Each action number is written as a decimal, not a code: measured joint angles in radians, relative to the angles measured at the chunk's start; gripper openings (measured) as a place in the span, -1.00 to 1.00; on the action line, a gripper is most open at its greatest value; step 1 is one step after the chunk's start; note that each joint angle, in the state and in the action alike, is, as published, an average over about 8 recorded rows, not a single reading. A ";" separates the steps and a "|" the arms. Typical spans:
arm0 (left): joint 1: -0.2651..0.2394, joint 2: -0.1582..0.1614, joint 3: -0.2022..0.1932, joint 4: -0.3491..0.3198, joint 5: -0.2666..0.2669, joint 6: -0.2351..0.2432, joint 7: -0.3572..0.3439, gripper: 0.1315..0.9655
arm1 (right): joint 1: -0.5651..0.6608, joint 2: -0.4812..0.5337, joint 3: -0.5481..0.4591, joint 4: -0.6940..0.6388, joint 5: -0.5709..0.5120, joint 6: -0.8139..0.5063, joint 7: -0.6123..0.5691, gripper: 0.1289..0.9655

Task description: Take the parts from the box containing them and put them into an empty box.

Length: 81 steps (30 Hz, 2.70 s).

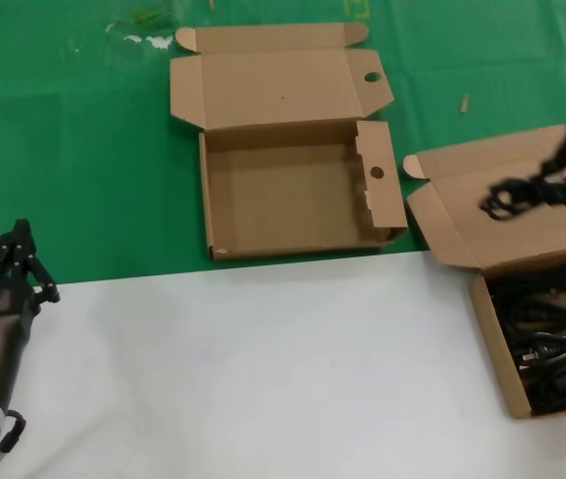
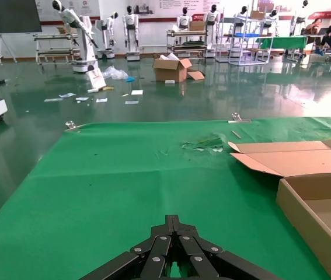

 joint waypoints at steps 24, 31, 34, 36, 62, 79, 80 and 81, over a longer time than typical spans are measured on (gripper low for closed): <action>0.000 0.000 0.000 0.000 0.000 0.000 0.000 -0.98 | 0.207 -0.449 -0.121 -0.158 -0.097 0.189 0.091 -0.82; 0.000 0.000 0.000 0.000 0.000 0.000 0.000 -0.98 | 0.195 -0.553 -0.159 -0.298 -0.122 0.284 0.057 -0.82; 0.000 0.000 0.000 0.000 0.000 0.000 0.000 -0.98 | 0.190 -0.592 -0.170 -0.367 -0.125 0.323 0.037 -0.82; 0.000 0.000 0.000 0.000 0.000 0.000 0.000 -0.98 | 0.189 -0.615 -0.175 -0.412 -0.124 0.348 0.023 -0.82; 0.000 0.000 0.000 0.000 0.000 0.000 0.000 -0.98 | 0.186 -0.707 -0.177 -0.673 -0.086 0.494 -0.065 -0.62; 0.000 0.000 0.000 0.000 0.000 0.000 0.000 -0.97 | -0.030 -0.491 -0.024 -0.196 0.035 0.550 0.030 0.12; 0.000 0.000 0.000 0.000 0.000 0.000 0.000 -0.97 | -0.033 -0.489 -0.022 -0.192 0.035 0.551 0.031 0.18; 0.000 0.000 0.000 0.000 0.000 0.000 0.000 -0.97 | -0.035 -0.488 -0.022 -0.190 0.036 0.552 0.032 0.18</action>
